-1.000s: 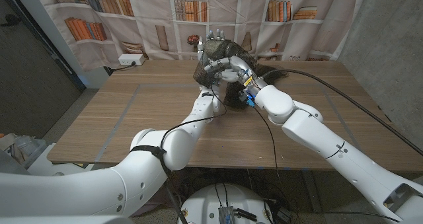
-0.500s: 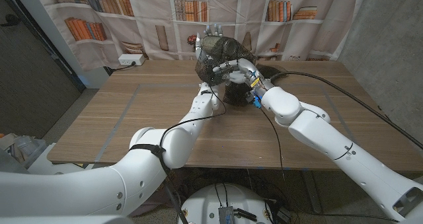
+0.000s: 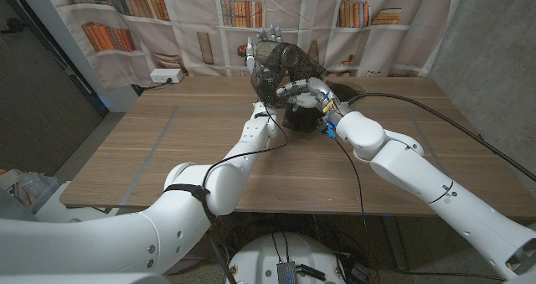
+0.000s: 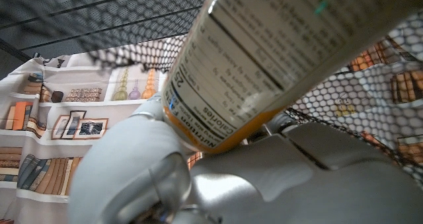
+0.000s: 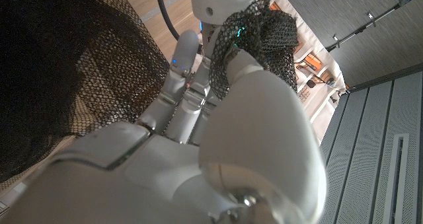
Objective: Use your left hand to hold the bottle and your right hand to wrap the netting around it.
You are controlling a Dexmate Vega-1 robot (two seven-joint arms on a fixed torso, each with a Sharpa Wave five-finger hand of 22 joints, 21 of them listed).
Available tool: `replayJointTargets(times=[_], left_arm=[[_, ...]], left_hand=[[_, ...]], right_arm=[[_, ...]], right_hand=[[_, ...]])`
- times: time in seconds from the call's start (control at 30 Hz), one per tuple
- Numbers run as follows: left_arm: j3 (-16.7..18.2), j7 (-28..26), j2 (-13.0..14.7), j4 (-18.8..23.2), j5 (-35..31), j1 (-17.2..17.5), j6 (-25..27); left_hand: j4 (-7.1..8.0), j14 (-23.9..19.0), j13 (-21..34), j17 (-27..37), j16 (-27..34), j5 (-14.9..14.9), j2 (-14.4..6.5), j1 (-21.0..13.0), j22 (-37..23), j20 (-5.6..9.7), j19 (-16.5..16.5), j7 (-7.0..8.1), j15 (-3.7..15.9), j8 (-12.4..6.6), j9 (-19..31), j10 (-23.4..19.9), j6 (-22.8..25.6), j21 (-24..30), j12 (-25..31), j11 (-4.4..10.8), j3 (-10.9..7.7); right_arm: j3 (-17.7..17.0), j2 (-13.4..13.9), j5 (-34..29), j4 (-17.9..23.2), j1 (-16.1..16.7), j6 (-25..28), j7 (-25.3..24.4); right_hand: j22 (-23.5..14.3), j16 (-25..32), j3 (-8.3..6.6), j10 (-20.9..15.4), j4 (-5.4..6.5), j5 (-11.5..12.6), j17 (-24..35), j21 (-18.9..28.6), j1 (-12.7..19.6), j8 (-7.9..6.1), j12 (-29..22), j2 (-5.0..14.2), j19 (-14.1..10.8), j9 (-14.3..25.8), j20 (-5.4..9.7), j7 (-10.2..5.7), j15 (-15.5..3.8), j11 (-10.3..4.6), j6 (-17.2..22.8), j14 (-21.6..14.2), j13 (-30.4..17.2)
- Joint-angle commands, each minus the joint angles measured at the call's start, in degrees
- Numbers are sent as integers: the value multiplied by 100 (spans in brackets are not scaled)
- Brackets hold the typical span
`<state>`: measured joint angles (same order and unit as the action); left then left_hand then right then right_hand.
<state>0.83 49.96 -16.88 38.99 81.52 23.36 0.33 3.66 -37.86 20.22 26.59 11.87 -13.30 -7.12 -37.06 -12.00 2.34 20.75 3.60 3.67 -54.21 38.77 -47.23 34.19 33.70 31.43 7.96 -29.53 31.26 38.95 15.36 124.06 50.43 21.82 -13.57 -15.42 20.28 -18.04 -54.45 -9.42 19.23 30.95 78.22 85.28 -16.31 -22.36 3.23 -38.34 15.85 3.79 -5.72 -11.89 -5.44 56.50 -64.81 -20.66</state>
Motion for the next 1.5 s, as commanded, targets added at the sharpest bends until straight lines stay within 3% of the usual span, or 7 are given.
replayJointTargets(times=[0.03,0.37,1.07,1.5], left_arm=[[-139,269,35,490,143,247,375],[-298,207,174,1015,205,539,529],[-503,250,338,1337,335,691,628],[-542,205,414,1615,404,841,582]], left_hand=[[543,-18,-7,13,-10,31,-363,332,1,274,-10,26,860,-34,6,-53,48,23,49,16,-578],[543,-18,-7,13,-10,31,-363,332,1,274,-10,26,860,-34,6,-53,48,23,49,16,-578],[543,-18,-7,13,-10,31,-363,332,1,274,-10,26,860,-34,6,-53,48,23,49,16,-578],[543,-18,-7,13,-10,31,-363,332,1,274,-10,26,860,-34,6,-53,48,23,49,16,-578]], right_arm=[[37,37,-7,-194,-89,87,-48],[50,65,-125,-380,-217,82,-66],[-73,-21,-209,-394,-163,177,-383],[-146,104,-326,-500,-235,253,-412]], right_hand=[[-7,-22,-65,-18,1,30,25,57,8,16,18,38,-1,9,900,36,-148,48,15,-38,-3],[10,-16,-65,-35,-8,27,41,65,24,22,23,33,-8,13,892,19,-157,-18,19,-45,3],[38,-28,-65,-38,1,21,54,89,11,30,22,33,4,26,894,-19,-149,-20,24,-45,-24],[56,-35,-68,-35,3,18,62,101,8,43,28,34,5,28,899,-21,-144,8,19,-42,-32]])
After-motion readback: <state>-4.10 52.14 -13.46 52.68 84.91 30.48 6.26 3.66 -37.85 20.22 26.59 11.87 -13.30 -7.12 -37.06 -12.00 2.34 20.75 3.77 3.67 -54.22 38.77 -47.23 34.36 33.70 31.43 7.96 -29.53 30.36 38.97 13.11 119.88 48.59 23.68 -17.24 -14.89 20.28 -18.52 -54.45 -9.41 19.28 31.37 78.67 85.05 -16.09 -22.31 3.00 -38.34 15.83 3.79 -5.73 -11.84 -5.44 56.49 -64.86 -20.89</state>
